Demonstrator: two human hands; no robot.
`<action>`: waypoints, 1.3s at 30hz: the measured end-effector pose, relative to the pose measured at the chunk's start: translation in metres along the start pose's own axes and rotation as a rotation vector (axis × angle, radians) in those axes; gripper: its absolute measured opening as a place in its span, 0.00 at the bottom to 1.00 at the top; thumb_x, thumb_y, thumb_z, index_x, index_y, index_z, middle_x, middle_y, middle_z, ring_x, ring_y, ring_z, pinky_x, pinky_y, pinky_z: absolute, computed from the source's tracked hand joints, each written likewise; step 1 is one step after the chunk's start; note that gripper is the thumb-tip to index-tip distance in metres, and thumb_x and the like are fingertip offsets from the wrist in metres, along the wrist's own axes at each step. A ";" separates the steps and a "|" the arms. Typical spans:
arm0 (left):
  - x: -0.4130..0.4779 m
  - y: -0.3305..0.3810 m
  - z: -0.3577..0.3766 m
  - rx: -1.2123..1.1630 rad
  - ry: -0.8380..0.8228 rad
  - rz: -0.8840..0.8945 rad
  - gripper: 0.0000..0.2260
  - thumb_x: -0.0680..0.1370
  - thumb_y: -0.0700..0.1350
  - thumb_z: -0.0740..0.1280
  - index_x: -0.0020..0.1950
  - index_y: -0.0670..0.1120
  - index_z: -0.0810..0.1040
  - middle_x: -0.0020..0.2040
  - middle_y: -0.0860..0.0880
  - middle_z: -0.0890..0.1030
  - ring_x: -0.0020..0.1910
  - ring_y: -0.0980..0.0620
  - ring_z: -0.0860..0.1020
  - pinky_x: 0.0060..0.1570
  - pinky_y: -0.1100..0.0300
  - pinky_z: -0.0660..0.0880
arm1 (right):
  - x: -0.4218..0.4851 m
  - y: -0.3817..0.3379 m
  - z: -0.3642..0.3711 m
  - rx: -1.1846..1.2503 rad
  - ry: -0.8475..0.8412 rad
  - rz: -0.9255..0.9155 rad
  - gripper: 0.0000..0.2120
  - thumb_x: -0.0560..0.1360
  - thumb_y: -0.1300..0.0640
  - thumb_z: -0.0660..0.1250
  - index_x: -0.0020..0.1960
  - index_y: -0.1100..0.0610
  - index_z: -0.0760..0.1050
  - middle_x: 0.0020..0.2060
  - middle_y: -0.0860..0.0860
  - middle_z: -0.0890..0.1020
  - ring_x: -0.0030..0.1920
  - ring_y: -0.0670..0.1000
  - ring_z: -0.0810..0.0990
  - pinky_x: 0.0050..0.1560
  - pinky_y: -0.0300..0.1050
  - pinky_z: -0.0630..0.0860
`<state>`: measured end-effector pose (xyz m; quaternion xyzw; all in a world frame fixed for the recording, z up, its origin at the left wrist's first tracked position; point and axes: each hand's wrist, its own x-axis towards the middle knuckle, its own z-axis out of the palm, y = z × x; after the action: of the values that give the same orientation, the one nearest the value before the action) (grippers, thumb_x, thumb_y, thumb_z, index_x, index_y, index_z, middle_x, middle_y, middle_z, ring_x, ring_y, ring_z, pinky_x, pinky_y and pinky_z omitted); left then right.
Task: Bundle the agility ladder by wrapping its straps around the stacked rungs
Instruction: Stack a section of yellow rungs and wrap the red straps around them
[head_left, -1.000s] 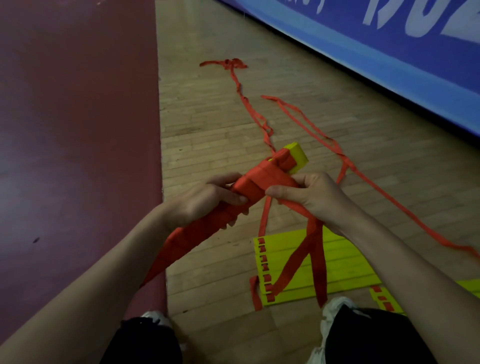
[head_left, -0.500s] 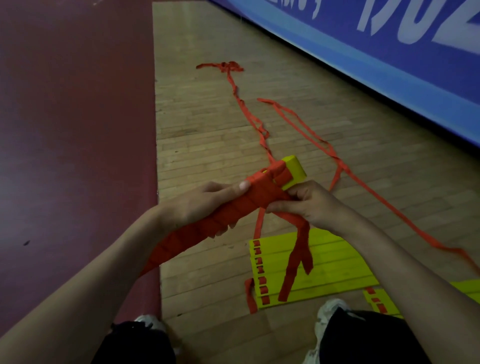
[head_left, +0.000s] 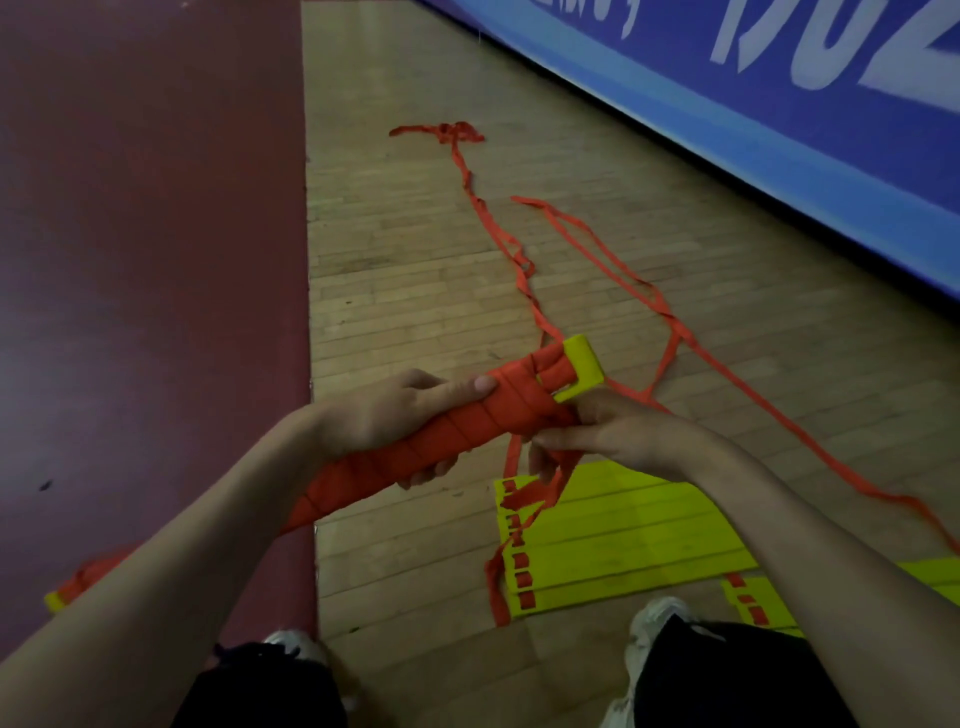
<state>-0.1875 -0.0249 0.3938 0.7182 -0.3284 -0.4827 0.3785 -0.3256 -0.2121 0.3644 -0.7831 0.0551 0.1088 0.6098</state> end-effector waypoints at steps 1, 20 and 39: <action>0.000 0.000 0.000 0.016 -0.008 -0.003 0.28 0.73 0.65 0.61 0.46 0.38 0.77 0.33 0.38 0.78 0.29 0.45 0.76 0.30 0.56 0.75 | 0.000 0.002 0.001 -0.005 -0.009 0.021 0.10 0.79 0.66 0.60 0.44 0.58 0.77 0.33 0.49 0.83 0.35 0.46 0.82 0.40 0.37 0.78; 0.019 -0.008 0.005 -0.005 0.316 0.061 0.24 0.78 0.62 0.60 0.47 0.41 0.78 0.30 0.41 0.79 0.25 0.45 0.76 0.28 0.56 0.75 | 0.026 0.009 0.013 0.032 0.584 0.065 0.42 0.61 0.46 0.79 0.69 0.58 0.65 0.60 0.49 0.77 0.61 0.47 0.75 0.64 0.44 0.71; 0.048 0.049 0.001 -0.445 0.814 0.447 0.15 0.81 0.54 0.61 0.50 0.42 0.77 0.38 0.44 0.77 0.35 0.47 0.76 0.37 0.54 0.75 | 0.068 -0.011 0.049 0.101 0.448 -0.006 0.31 0.69 0.59 0.77 0.63 0.54 0.62 0.52 0.50 0.78 0.56 0.52 0.79 0.58 0.52 0.77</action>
<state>-0.1784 -0.0902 0.4142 0.6623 -0.1890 -0.1295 0.7134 -0.2626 -0.1586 0.3478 -0.7563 0.1923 -0.0727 0.6211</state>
